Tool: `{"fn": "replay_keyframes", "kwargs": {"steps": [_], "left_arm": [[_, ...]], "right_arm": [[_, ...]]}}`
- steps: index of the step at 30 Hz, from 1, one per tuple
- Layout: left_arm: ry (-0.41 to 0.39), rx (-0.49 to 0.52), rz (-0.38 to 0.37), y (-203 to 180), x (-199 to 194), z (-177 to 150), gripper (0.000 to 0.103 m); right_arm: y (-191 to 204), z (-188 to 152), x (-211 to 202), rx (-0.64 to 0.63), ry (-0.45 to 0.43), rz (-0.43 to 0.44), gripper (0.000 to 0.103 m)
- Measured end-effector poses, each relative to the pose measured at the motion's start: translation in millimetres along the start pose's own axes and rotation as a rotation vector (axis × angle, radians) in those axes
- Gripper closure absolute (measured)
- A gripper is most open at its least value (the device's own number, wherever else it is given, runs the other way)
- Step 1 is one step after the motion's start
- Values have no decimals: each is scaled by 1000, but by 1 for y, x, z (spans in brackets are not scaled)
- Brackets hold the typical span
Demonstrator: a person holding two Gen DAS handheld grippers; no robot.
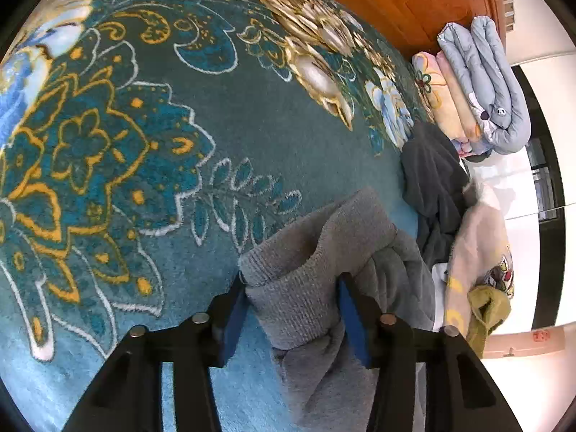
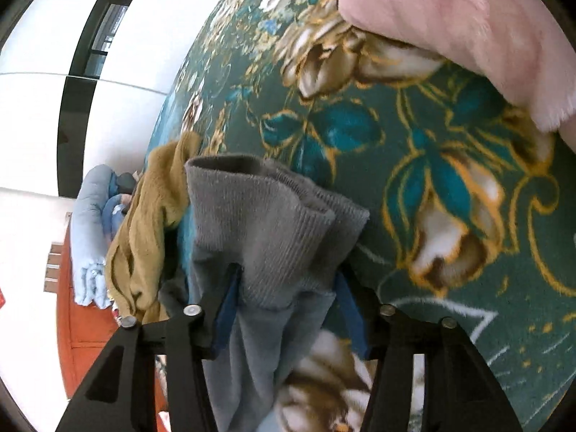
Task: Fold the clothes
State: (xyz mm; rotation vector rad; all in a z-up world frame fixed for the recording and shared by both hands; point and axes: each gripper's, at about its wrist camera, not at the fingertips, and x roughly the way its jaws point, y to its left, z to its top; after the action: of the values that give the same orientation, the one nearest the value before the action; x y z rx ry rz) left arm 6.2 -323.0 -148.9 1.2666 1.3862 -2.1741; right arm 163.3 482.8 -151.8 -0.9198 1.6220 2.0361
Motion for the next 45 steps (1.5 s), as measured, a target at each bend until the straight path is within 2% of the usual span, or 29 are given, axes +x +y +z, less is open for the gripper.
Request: {"fn": "replay_keyframes", "kwargs": {"steps": [1,2,4,6,7,8,11,14,16,18,21,23,25,28,29,30,33,36,37,40,42,43,45], "left_arm": [[-5,-6,8,-1,-2,0,66],[-10,-12,15,-2,-4,1,70],[-36,-23,25,-9,-12,3,82],[-67,5,16,-24,-27,7,84],[-84,25,6,-32,-36,10,85],[-100,46,-6,-41,-45,12,85],[-134,119,-84,-68,-84,16,85],[-161,155,-165,-73,-122,16,85],[-163,170,-150,-57,-130,13,85],[-142,166,-92,-38,-121,12,85],[-44,50,17,9,-79,13,85],[-27,-23,26,29,-69,12,85],[-30,-62,11,38,-66,10,85],[-24,-10,26,27,-69,13,85],[-25,6,29,23,-69,14,85],[-28,14,24,19,-71,15,85],[-41,2,-15,16,-78,17,85],[-44,-24,-15,23,-76,17,85],[-44,-33,-11,26,-74,18,85],[-36,-71,3,38,-67,16,85],[-28,-98,4,46,-63,14,84],[-26,-101,0,47,-63,14,84],[-20,-93,-2,46,-64,14,84]], "right_arm": [[3,0,0,-4,-3,-9,67],[7,0,-1,-7,-7,-17,77],[18,3,-5,-11,-6,-15,80],[31,8,-11,-13,-1,5,85],[41,13,-18,-16,-1,45,87],[52,20,-29,-28,-8,103,94],[84,32,-69,-120,-36,232,94],[99,36,-114,-218,-63,289,95],[90,29,-126,-241,-77,279,95],[68,21,-114,-238,-31,201,95],[25,9,-76,-167,51,102,95],[12,2,-57,-123,66,82,95],[24,1,-53,-141,77,87,95],[61,3,-57,-213,95,108,95],[76,4,-59,-234,102,134,95],[98,6,-64,-248,111,198,95],[151,12,-93,-287,87,431,95],[164,15,-114,-335,11,504,95],[161,16,-113,-336,2,501,95],[101,16,-50,-247,101,247,95],[64,16,-21,-190,127,132,95],[48,16,-10,-161,135,91,95],[27,16,-4,-110,132,76,95]]}}
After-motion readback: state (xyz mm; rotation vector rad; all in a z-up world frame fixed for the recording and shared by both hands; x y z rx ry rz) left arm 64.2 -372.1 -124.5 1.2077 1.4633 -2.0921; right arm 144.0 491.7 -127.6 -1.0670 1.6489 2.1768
